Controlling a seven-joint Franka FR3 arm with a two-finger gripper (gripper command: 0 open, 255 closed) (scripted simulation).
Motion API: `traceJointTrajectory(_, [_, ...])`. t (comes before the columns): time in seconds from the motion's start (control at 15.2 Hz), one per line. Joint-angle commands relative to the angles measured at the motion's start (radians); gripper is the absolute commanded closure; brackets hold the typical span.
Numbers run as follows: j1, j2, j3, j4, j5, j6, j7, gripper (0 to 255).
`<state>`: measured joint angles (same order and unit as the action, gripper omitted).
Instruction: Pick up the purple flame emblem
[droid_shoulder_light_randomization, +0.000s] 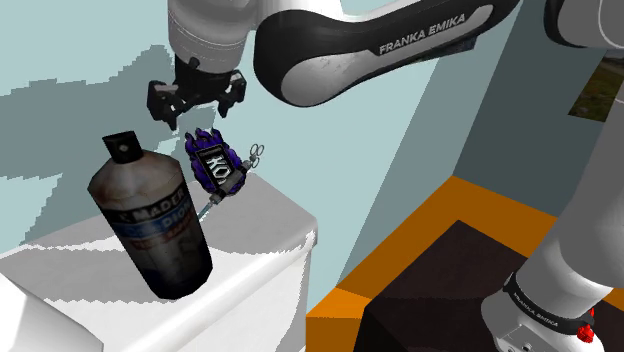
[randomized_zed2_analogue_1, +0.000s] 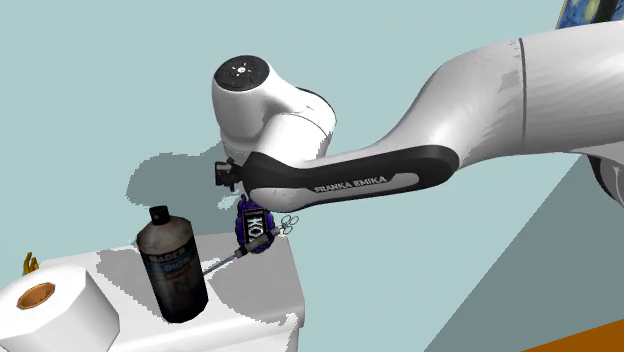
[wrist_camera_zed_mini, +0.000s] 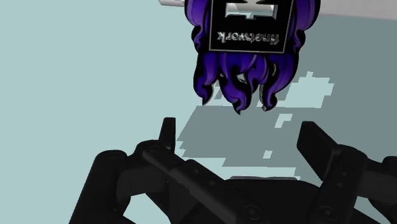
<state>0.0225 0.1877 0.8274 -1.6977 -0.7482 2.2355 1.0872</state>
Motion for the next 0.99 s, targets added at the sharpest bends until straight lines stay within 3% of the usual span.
traceJointTrajectory(0.0, [0.007,0.010,-0.005,-0.015,-0.024,0.016,0.026,0])
traceJointTrajectory(0.33, [0.009,0.019,-0.013,-0.049,-0.052,0.048,0.059,0])
traceJointTrajectory(0.4, [0.009,0.019,-0.013,-0.049,-0.051,0.048,0.058,255])
traceJointTrajectory(0.92, [0.009,0.020,-0.013,-0.049,-0.052,0.049,0.058,255])
